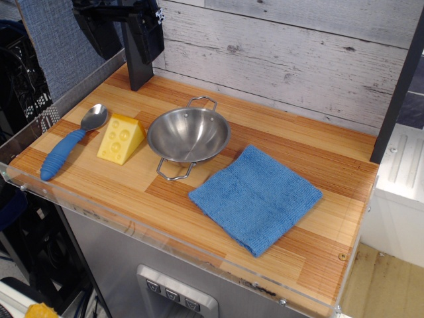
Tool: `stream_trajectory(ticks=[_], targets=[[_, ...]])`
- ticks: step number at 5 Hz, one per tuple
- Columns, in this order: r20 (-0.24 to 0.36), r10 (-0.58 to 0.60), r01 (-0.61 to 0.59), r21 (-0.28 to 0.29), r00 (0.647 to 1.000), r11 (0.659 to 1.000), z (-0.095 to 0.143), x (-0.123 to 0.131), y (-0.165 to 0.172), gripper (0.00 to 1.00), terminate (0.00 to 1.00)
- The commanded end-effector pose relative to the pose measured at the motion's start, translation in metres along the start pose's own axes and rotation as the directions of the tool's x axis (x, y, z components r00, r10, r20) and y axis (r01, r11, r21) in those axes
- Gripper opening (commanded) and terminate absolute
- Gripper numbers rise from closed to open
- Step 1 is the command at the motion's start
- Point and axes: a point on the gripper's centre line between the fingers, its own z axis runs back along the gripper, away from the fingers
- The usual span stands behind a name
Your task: Place the metal bowl on the blue cloth.
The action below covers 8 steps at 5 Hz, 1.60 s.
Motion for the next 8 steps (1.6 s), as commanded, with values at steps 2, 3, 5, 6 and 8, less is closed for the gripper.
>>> stream_trajectory(ticks=[2, 3, 5, 6, 8], targets=[[0.0, -0.034, 0.034, -0.021, 0.999, 0.999, -0.001, 0.002, -0.016, 1.0, 0.0], [-0.027, -0.118, 0.117, -0.026, 0.993, 0.993, -0.014, 0.005, -0.048, 1.0, 0.0], [-0.085, -0.208, 0.211, 0.031, 0.974, 0.977, -0.072, -0.01, -0.09, 1.0, 0.0], [-0.117, -0.191, 0.199, 0.054, 0.975, 0.979, -0.1, -0.004, -0.08, 1.0, 0.0], [-0.14, -0.137, 0.149, 0.08, 0.981, 0.986, -0.121, 0.024, -0.045, 1.0, 0.0]])
